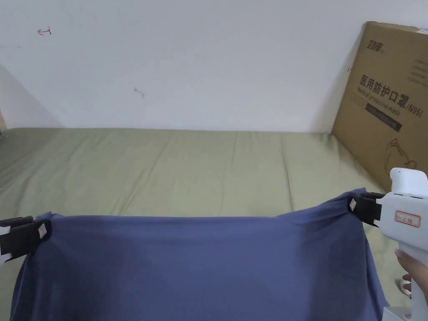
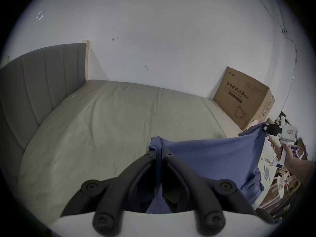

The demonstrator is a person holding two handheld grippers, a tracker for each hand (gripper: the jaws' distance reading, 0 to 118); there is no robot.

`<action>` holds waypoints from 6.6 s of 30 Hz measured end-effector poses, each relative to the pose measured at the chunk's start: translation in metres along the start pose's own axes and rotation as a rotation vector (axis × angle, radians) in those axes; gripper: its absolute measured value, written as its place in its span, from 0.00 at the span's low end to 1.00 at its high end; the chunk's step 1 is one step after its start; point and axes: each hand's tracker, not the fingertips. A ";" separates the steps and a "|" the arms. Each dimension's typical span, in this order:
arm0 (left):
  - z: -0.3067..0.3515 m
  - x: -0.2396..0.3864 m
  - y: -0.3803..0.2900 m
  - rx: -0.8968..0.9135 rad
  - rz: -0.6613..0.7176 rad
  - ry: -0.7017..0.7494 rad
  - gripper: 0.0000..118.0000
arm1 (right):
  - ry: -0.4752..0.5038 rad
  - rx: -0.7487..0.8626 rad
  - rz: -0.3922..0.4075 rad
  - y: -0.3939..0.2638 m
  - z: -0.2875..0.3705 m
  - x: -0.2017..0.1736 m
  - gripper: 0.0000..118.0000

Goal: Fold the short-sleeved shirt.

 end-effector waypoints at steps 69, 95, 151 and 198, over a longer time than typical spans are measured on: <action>0.075 -0.013 -0.081 -0.274 0.488 -0.358 0.05 | 0.037 0.273 0.075 -0.094 0.180 -0.124 0.06; -0.052 -0.128 -0.249 -0.404 0.878 -0.591 0.04 | 0.088 -0.022 0.101 -0.122 0.111 -0.144 0.06; -0.040 0.208 -0.209 -0.632 -0.184 -0.188 0.01 | 0.100 -0.048 -0.029 -0.132 0.150 -0.069 0.06; -0.083 0.002 -0.259 -0.606 0.760 -0.737 0.10 | 0.167 -0.188 0.032 -0.143 0.116 -0.130 0.06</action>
